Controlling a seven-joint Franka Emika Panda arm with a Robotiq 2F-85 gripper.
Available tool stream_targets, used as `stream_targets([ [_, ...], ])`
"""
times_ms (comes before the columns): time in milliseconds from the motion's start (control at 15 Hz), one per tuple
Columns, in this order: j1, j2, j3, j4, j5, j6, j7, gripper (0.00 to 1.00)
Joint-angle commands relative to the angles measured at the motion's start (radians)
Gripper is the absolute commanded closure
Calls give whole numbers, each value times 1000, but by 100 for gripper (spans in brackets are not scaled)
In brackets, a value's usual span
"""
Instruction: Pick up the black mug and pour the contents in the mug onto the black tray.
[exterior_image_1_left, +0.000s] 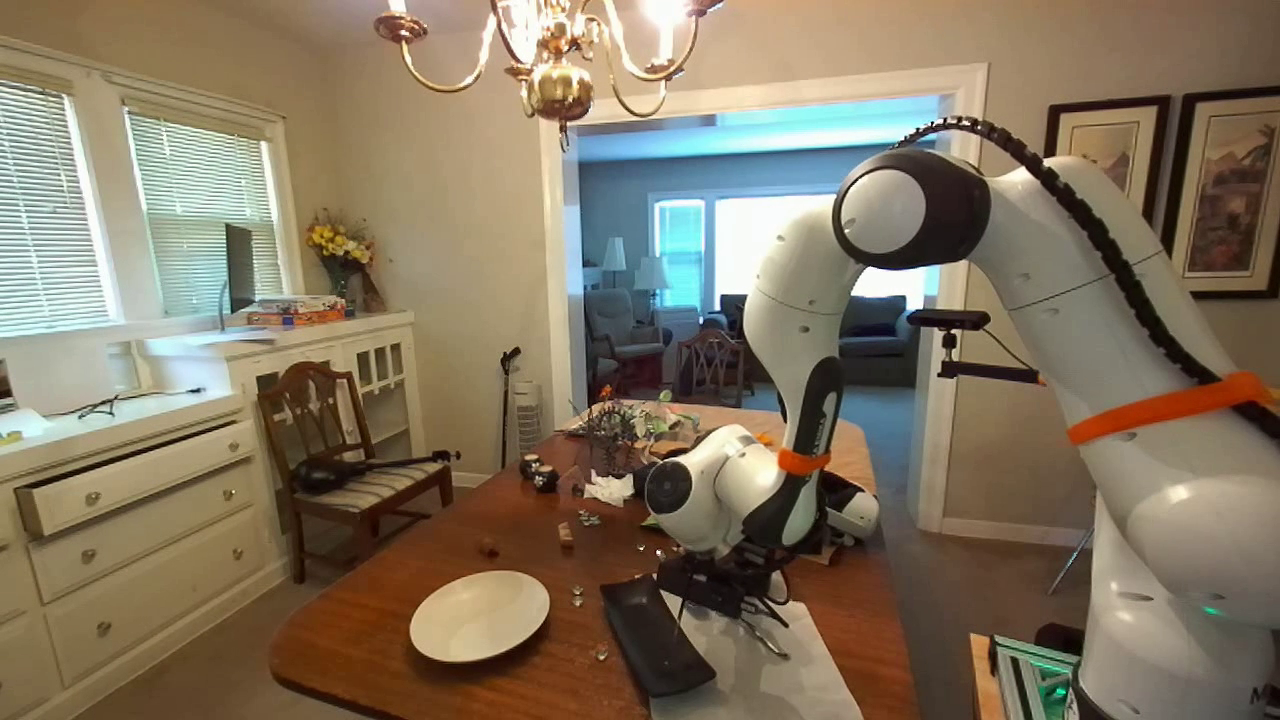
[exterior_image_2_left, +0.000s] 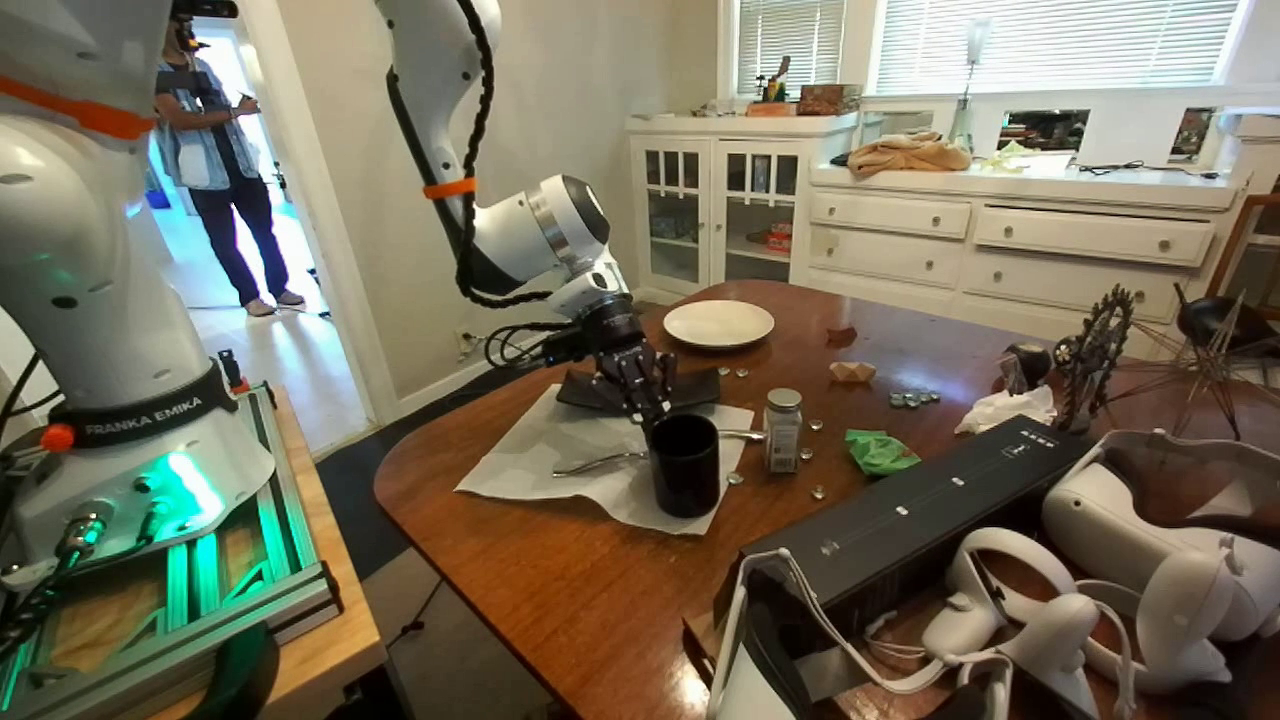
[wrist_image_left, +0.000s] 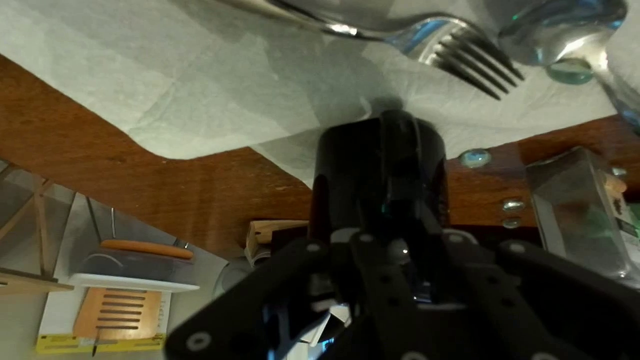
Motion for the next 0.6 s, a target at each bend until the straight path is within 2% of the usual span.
stream_targets([
  [0, 12, 2, -7, 10, -46, -12, 58, 95],
  [533, -11, -153, 0, -10, -12, 14, -72, 95],
])
